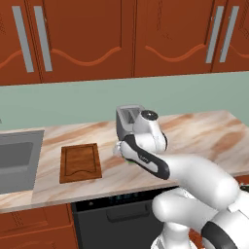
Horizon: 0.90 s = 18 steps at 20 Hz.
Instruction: Pick up the sponge from the counter and clean the cutting board by briefly scrubbing or pressing down on the cutting board. Once finished, release the sponge.
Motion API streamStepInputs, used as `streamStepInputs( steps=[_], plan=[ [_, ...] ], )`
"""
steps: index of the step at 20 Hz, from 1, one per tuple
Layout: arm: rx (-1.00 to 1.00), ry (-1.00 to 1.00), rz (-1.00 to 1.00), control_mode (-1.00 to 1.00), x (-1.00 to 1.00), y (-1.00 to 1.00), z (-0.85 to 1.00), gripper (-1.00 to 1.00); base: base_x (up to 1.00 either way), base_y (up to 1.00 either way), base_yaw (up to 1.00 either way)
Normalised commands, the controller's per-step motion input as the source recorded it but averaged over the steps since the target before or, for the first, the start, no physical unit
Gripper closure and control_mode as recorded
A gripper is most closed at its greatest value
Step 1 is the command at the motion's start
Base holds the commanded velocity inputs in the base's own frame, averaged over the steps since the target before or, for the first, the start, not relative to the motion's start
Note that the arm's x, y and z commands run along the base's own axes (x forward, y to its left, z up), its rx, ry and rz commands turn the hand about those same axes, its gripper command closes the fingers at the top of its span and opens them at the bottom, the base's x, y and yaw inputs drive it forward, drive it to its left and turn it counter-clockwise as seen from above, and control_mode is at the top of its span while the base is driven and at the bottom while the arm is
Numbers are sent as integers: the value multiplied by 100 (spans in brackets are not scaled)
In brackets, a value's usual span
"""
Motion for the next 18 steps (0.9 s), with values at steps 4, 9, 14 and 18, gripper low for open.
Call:
streamStepInputs(
  steps=[4,9,14,18],
  plan=[
    [0,13,39,-100,22,68,20,100,0,0,0],
    [-2,3,29,-100,0,74,0,100,0,0,0],
    [-10,0,21,-100,-16,76,-9,100,0,0,0],
    [-11,0,15,-100,-25,48,-22,100,0,0,0]
  ],
)
